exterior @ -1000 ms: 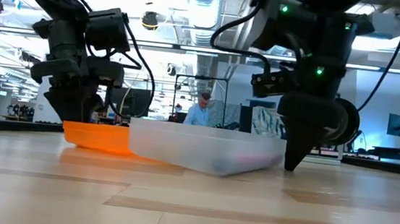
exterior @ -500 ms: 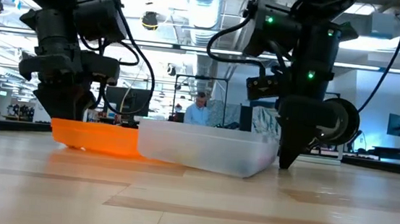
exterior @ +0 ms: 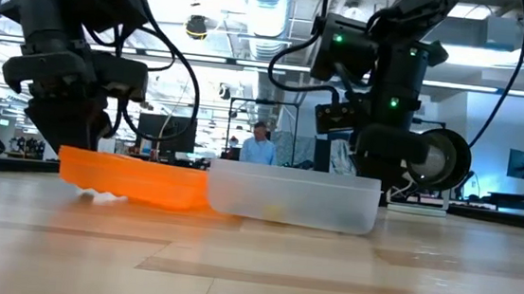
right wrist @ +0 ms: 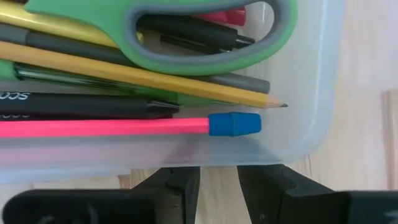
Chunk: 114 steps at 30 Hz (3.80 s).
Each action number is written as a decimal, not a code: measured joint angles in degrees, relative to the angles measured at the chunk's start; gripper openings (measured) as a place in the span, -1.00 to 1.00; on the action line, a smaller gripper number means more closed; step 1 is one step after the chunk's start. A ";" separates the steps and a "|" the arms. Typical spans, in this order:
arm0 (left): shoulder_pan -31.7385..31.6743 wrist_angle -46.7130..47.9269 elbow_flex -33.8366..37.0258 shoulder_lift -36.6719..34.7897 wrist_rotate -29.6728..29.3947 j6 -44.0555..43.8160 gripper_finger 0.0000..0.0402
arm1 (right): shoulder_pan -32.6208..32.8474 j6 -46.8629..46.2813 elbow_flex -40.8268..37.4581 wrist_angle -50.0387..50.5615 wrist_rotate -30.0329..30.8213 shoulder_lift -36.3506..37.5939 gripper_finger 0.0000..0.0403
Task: Pick & place school supplies into a supply box
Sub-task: Close the supply box
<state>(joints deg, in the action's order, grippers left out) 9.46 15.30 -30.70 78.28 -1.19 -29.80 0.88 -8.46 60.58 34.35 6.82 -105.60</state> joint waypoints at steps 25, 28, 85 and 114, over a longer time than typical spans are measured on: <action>3.18 0.00 -0.02 -0.02 -7.44 -3.18 -0.24 | 5.51 -3.02 0.00 -0.89 -7.34 17.22 -0.52; 3.18 -0.51 -0.15 -0.02 -8.68 -2.77 -0.24 | 7.21 -3.56 0.15 -0.64 -3.57 19.06 -0.52; 2.92 1.60 0.00 -0.04 -12.83 5.12 -0.24 | 31.97 -50.59 -28.50 -47.62 28.34 11.34 -0.52; 4.42 -2.71 -0.02 -0.04 -8.00 -0.62 -0.24 | 18.73 -21.05 -27.98 -42.89 9.47 10.27 -0.52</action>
<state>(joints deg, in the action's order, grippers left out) 13.88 12.59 -30.72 78.24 -9.19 -30.41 19.62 -29.51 32.60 -8.53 16.30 -95.33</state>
